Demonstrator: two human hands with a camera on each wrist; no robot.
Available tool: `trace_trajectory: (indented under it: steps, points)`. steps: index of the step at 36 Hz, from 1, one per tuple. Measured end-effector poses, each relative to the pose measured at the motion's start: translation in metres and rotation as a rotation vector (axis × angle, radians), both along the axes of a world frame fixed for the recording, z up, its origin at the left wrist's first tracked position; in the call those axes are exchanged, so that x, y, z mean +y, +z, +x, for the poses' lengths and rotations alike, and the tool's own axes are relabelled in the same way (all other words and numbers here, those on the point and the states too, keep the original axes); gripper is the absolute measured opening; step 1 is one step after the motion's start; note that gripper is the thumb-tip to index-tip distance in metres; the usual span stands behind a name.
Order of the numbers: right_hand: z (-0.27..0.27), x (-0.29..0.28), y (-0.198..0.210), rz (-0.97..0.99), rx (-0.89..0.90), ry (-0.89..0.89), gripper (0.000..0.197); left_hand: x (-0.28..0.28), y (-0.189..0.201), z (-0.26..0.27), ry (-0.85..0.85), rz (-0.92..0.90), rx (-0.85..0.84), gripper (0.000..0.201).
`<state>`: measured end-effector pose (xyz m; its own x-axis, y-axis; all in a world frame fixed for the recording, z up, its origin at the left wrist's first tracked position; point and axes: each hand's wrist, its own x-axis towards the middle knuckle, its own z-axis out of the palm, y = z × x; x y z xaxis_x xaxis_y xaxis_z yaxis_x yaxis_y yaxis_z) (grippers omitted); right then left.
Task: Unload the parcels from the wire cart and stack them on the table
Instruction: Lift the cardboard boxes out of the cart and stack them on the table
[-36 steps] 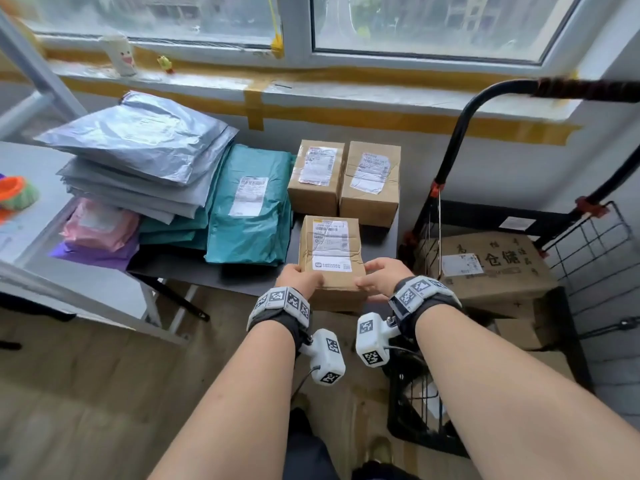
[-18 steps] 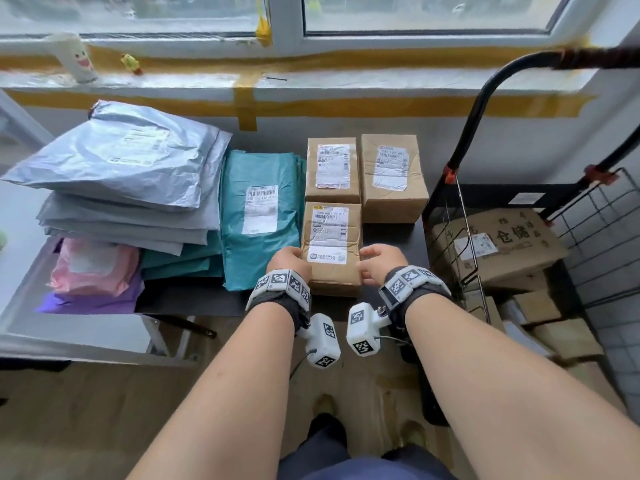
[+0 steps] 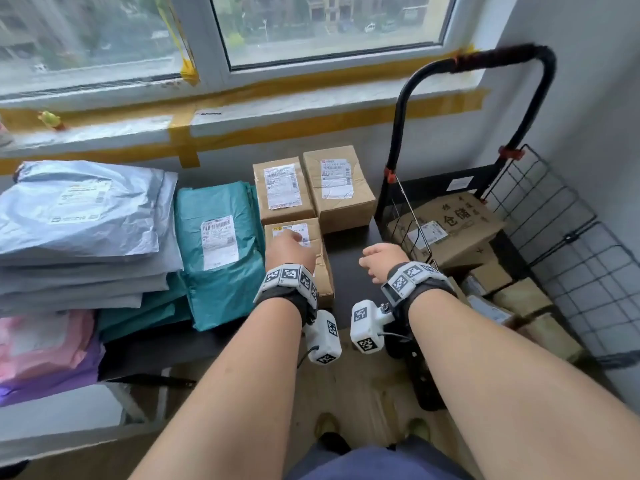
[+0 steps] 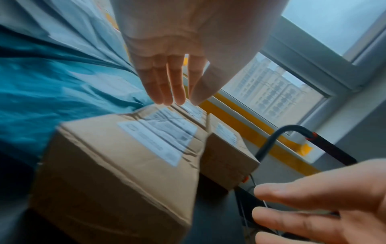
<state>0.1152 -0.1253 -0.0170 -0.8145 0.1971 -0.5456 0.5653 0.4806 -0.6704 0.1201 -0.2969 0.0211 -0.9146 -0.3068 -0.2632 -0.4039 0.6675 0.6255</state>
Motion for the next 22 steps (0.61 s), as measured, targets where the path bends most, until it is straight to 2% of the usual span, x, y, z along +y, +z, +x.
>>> trace_trajectory:
  steps: [6,10,11,13,14,17,20,22]
  points:
    - [0.023,0.071,0.007,-0.031,0.008,-0.188,0.033,0.072,0.002,-0.005,-0.169,0.028,-0.007,0.039]
    - [0.048,0.12,0.009,0.043,-0.021,-0.257,0.034,0.125,-0.004,0.002,-0.349,0.017,-0.04,0.04]
    - [0.057,0.131,0.012,0.063,-0.037,-0.256,0.034,0.139,-0.005,0.005,-0.385,0.013,-0.047,0.039]
    - [0.07,0.157,0.014,0.22,-0.108,-0.109,0.034,0.168,-0.008,0.011,-0.434,0.01,-0.063,0.038]
    - [0.073,0.172,0.011,0.226,-0.164,-0.126,0.034,0.182,-0.009,0.014,-0.458,0.009,-0.076,0.039]
    - [0.083,0.214,-0.006,0.273,-0.168,-0.143,0.038,0.227,-0.015,0.021,-0.515,0.01,-0.114,0.039]
    - [0.095,0.252,-0.01,0.331,-0.208,-0.037,0.04,0.273,-0.022,0.027,-0.516,0.026,-0.151,0.04]
    - [0.099,0.281,-0.018,0.26,-0.267,-0.103,0.038,0.302,-0.028,0.03,-0.492,0.028,-0.181,0.039]
